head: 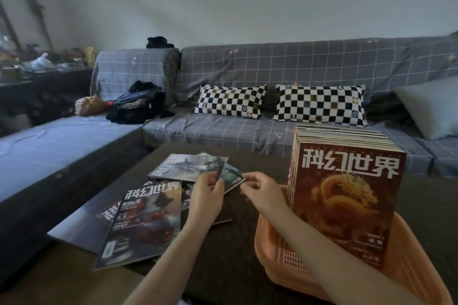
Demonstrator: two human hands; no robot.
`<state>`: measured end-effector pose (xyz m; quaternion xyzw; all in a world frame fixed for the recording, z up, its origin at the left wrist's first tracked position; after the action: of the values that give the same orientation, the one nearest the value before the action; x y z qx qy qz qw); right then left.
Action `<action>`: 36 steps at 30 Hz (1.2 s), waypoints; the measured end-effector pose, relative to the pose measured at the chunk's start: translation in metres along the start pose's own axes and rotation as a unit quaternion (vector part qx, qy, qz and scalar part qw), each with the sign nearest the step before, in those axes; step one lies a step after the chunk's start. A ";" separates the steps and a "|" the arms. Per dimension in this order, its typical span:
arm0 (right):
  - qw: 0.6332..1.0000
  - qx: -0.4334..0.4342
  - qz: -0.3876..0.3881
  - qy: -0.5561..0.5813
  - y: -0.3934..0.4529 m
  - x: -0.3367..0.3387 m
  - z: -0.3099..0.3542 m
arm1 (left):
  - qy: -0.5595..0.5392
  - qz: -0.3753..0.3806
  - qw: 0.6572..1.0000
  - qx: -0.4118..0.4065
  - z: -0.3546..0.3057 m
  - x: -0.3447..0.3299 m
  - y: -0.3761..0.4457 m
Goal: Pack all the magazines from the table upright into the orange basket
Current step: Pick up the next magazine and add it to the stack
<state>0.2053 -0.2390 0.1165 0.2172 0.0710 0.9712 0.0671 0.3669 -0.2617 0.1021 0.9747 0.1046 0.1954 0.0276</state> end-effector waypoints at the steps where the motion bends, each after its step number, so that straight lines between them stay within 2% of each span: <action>1: 1.000 -0.006 0.006 -0.009 0.011 -0.009 -0.003 | -0.003 -0.004 1.000 0.007 0.006 0.004 0.008; 7: 0.995 -0.058 0.040 -0.073 0.078 -0.060 -0.032 | 0.023 -0.037 0.997 0.062 0.049 0.017 0.054; 14: 0.972 -0.101 0.124 -0.171 0.140 -0.119 -0.061 | 0.022 -0.071 0.987 0.142 0.100 0.015 0.114; 18: 0.965 -0.200 0.118 -0.126 0.163 -0.140 -0.079 | -0.028 -0.080 0.973 0.213 0.127 0.006 0.130; 20: 0.961 -0.250 0.086 -0.081 0.168 -0.144 -0.089 | -0.026 -0.086 0.972 0.217 0.132 0.003 0.134; 23: 0.952 -0.287 0.076 -0.071 0.172 -0.146 -0.096 | -0.028 -0.078 0.974 0.209 0.134 -0.002 0.138; 25: 0.947 -0.308 0.082 -0.043 0.170 -0.148 -0.098 | -0.084 -0.068 0.969 0.221 0.140 -0.007 0.137; 28: 0.931 -0.337 0.121 0.070 0.159 -0.158 -0.095 | -0.207 -0.062 0.949 0.229 0.146 -0.016 0.135; 30: 0.920 -0.342 0.161 0.104 0.145 -0.164 -0.087 | -0.278 -0.059 0.929 0.238 0.147 -0.021 0.133; 34: 0.900 -0.352 0.220 0.134 0.111 -0.171 -0.068 | -0.468 -0.042 0.839 0.274 0.140 -0.028 0.121; 36: 0.896 -0.354 0.218 0.155 0.095 -0.168 -0.062 | -0.522 -0.043 0.808 0.272 0.132 -0.027 0.113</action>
<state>0.3193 -0.3663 0.0075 0.0360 -0.3170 0.9439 -0.0853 0.4157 -0.3792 -0.0189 0.8921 0.1652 -0.3803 -0.1795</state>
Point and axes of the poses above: each hand's wrist, its own y-axis towards the middle knuckle, its own x-axis out of the back of the hand, z = x × y, the point moved 7 cm from there along y, towards the middle knuckle, and after that the axes turned 4 degrees about x, right-handed, at the moved point
